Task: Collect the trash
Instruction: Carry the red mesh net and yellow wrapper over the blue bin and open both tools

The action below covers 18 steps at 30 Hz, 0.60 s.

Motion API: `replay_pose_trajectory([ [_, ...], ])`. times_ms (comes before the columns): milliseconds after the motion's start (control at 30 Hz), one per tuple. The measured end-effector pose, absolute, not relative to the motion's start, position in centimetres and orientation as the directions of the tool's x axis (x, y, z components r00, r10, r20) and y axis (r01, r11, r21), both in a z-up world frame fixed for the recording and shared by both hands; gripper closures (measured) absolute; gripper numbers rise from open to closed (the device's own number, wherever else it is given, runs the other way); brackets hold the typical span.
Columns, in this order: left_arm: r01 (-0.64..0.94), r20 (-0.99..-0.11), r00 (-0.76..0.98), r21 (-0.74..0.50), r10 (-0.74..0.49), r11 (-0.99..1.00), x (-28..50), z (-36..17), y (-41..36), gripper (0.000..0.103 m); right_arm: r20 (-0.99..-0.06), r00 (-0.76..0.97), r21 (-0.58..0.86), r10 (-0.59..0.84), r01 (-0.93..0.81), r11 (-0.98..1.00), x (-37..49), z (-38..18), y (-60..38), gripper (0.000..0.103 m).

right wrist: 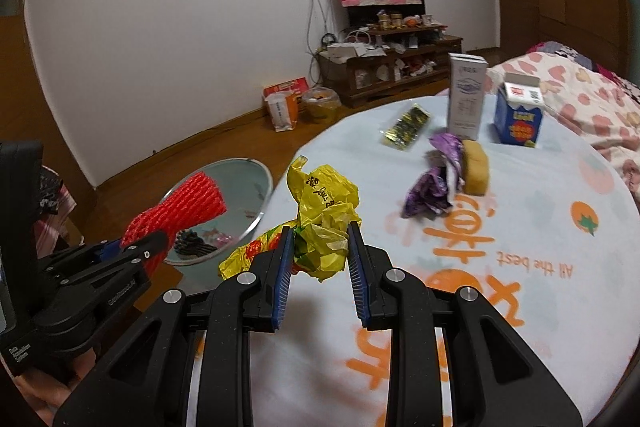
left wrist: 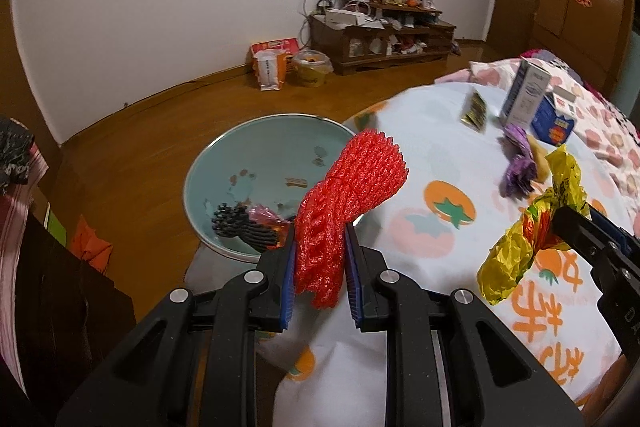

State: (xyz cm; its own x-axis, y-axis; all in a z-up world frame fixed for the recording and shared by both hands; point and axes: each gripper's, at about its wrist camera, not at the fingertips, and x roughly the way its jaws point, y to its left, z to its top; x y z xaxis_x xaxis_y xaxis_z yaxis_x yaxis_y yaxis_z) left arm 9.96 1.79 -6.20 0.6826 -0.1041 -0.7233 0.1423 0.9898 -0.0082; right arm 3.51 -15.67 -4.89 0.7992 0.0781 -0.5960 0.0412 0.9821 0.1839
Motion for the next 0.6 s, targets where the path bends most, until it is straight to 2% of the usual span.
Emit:
replay_pose_trajectory([
  [600, -0.020, -0.720, 0.693, -0.045, -0.019, 0.999, 13.5, -6.1, 8.7, 0.082, -0.597, 0.790, 0.146, 0.141, -0.065, 0.987, 9.1, -5.0, -10.4, 0.076],
])
